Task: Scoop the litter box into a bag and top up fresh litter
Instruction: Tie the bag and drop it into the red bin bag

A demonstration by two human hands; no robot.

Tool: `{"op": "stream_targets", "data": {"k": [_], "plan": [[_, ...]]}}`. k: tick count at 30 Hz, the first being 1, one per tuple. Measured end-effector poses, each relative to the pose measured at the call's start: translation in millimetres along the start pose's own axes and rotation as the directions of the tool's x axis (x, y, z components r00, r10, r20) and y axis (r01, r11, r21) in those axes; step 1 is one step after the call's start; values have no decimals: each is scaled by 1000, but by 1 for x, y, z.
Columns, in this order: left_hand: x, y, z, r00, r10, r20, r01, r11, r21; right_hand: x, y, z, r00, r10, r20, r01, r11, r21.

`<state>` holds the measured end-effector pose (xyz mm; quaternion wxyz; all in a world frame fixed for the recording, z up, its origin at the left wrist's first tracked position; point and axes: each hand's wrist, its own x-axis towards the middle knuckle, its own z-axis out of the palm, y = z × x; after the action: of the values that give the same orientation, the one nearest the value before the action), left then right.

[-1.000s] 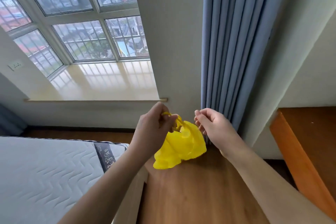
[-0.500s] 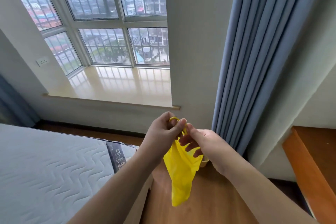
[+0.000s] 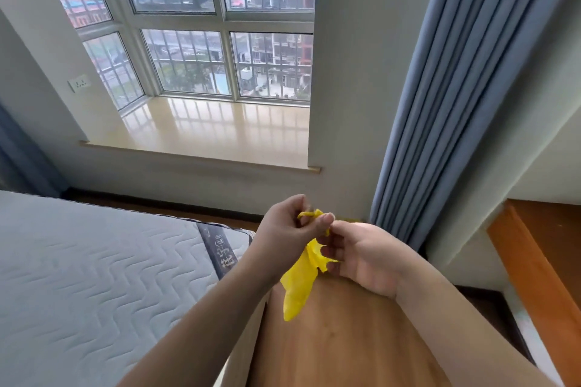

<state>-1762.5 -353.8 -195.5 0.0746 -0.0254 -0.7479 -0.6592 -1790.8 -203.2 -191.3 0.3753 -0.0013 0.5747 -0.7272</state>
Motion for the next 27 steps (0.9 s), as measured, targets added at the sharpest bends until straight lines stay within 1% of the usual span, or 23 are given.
{"op": "stream_targets", "data": {"k": [2,3,7,11,14,17,20,23,25,26,27], "plan": [[-6,-4,-4,1000,25,19,-25,999,28,-7,7,5,998,54,42,-54,998,15],[-9,-5,-4,999,30,25,-30,999,20,-9,11,7,997,53,49,-55,998,30],[-18,-2,-1,999,41,-31,-42,999,-34,-21,22,8,1000,-18,0,18,993,118],[-17,-2,-4,997,-31,-77,21,990,-136,-43,28,-10,998,-61,-28,65,984,169],[-15,-7,-8,990,-67,-124,53,992,-111,-63,39,-31,993,-62,-102,85,968,236],[-11,-15,-14,980,-27,-199,23,999,-22,-84,54,-51,976,-56,-212,118,950,290],[-7,-26,-15,964,-43,-263,49,999,14,-106,66,-63,946,-88,-311,183,938,293],[-12,-33,1,947,-48,-316,59,998,27,-130,73,-69,922,-130,-365,247,923,295],[-20,-37,22,926,-90,-368,90,996,-17,-148,76,-74,922,-165,-351,275,915,294],[-25,-40,34,910,-154,-385,135,988,-75,-157,78,-76,929,-184,-322,285,910,300],[-31,-41,48,890,-257,-378,204,963,-175,-165,79,-77,937,-200,-286,288,906,311]]}}
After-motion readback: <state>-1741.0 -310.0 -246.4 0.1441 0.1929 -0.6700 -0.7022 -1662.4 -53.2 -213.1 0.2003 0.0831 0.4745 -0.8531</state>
